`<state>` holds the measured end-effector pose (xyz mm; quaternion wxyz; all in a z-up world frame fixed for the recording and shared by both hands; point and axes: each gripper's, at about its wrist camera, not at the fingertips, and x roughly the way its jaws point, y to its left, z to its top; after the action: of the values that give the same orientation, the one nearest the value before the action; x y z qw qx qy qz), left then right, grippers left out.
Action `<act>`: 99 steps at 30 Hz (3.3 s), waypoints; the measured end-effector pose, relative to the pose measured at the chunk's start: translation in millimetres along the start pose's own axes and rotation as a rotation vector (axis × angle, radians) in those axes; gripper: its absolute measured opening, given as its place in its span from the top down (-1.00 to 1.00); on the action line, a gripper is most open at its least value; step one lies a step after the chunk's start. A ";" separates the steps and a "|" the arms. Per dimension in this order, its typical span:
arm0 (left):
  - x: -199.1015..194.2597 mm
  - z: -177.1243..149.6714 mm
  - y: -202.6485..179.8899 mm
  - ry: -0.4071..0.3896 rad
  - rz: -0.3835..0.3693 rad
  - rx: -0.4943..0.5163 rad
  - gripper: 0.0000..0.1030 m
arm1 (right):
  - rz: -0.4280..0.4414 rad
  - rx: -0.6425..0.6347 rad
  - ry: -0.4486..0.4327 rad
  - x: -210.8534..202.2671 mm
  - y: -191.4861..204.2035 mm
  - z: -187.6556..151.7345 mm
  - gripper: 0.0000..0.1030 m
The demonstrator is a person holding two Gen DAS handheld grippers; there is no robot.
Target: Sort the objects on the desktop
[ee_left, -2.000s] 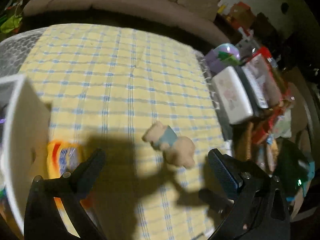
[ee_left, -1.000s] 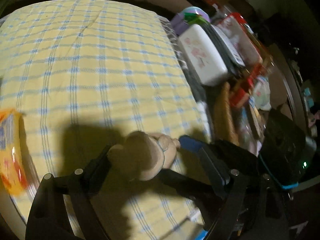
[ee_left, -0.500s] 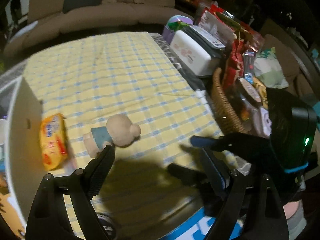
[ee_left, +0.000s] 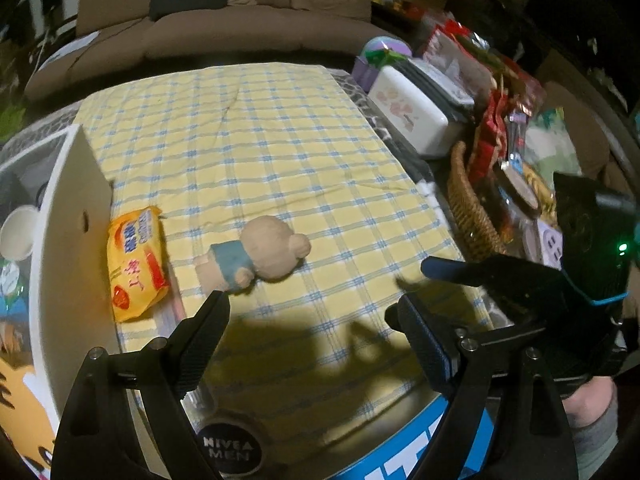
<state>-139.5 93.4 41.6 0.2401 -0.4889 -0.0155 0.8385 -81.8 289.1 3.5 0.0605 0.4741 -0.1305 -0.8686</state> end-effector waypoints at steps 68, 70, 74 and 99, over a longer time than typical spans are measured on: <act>-59.3 -39.7 73.7 -0.058 -0.236 -0.144 -0.87 | 0.155 -0.027 0.105 34.0 38.6 92.9 0.26; -60.3 -39.5 73.7 -0.059 -0.235 -0.143 -0.87 | 0.093 -0.040 0.111 24.2 34.2 91.0 0.26; -61.2 -40.3 71.8 -0.051 -0.237 -0.128 -0.87 | 0.029 -0.025 0.159 13.0 17.3 74.6 0.25; -21.6 -62.4 8.6 0.092 -0.294 0.024 -0.87 | -0.325 -0.280 0.478 -23.3 -11.8 -101.3 0.29</act>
<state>-82.4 63.7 24.4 0.3665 -0.5162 -0.0659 0.7713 16.1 288.6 -33.4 0.0146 0.6665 0.0854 -0.7405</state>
